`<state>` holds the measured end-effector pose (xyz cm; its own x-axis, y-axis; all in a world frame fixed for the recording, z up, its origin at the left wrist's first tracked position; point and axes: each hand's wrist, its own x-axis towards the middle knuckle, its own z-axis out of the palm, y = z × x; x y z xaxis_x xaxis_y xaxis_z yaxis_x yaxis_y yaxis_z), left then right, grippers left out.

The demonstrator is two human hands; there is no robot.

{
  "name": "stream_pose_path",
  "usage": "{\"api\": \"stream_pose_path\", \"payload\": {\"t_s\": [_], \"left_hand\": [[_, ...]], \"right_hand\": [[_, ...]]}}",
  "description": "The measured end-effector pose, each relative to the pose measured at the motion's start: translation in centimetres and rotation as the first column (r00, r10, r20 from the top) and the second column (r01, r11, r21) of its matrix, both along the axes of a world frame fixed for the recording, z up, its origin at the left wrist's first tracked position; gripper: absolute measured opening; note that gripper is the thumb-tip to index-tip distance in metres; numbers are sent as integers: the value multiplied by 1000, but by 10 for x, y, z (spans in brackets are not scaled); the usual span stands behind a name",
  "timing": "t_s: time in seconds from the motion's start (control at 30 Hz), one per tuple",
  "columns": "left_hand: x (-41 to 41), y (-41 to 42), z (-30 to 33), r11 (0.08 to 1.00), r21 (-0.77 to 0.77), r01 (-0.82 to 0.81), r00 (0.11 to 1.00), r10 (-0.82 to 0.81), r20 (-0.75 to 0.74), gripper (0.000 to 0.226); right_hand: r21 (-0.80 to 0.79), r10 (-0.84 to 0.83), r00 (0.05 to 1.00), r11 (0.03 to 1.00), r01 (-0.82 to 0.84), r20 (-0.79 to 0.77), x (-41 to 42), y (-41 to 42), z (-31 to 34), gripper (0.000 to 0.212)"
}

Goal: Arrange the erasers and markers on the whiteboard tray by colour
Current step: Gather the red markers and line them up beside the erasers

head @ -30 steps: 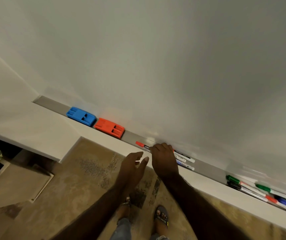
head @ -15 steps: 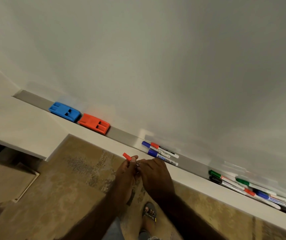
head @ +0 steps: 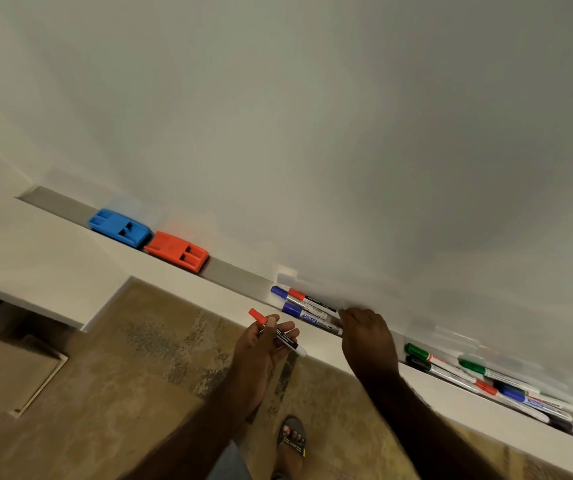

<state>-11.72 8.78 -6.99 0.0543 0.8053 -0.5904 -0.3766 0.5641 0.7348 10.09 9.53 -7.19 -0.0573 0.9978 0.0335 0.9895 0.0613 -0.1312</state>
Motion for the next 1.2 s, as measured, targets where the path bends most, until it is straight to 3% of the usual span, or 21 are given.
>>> {"api": "stream_pose_path", "payload": {"t_s": [0.13,0.93,1.2], "left_hand": [[7,-3,2,1000,-4,0,1000,0,-10,41],[17,-2,1,1000,-13,0,998,-1,-67,31],[20,4,4,1000,-28,3,1000,-4,-26,31]], "right_hand": [[9,18,1000,1000,-18,13,3,1,-3,39],[-44,20,999,999,-19,26,10,-2,-4,17],[-13,-95,966,995,95,-240,8,-11,9,23]]}}
